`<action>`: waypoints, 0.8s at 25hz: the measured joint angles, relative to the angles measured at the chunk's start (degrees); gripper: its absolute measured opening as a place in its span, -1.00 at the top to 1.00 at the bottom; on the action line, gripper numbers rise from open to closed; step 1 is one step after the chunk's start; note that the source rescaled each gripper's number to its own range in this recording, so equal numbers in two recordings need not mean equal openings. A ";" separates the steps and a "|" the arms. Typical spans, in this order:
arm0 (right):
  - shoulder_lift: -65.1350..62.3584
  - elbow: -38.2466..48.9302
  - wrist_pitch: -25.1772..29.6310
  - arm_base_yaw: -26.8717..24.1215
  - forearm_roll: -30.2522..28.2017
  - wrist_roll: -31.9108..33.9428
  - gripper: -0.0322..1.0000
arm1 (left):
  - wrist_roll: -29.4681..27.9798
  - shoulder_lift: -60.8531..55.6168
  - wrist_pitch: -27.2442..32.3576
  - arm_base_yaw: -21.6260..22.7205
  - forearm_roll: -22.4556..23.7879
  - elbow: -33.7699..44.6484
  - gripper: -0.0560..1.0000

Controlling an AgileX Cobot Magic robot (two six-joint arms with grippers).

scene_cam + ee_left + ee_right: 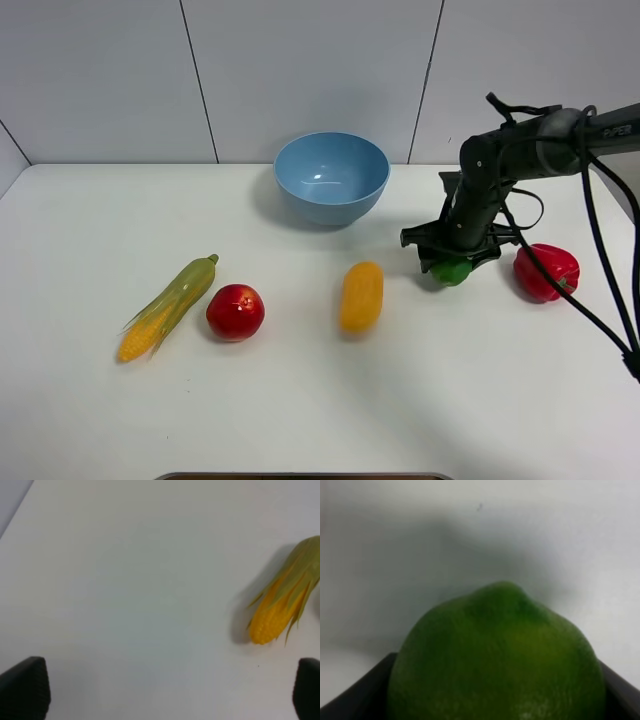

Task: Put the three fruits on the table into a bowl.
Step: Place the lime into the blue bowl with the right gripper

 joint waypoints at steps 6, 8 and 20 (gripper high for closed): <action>-8.27 0.00 1.73 0.31 0.10 0.00 0.56 | 0.00 0.00 0.00 0.00 0.00 0.00 -1.00; -10.88 0.00 2.38 0.60 0.10 0.00 0.56 | 0.00 0.00 0.00 0.00 0.00 0.00 -1.00; -20.94 0.00 -8.61 6.85 -0.13 0.11 0.56 | -0.08 0.00 0.00 0.00 0.00 0.00 -1.00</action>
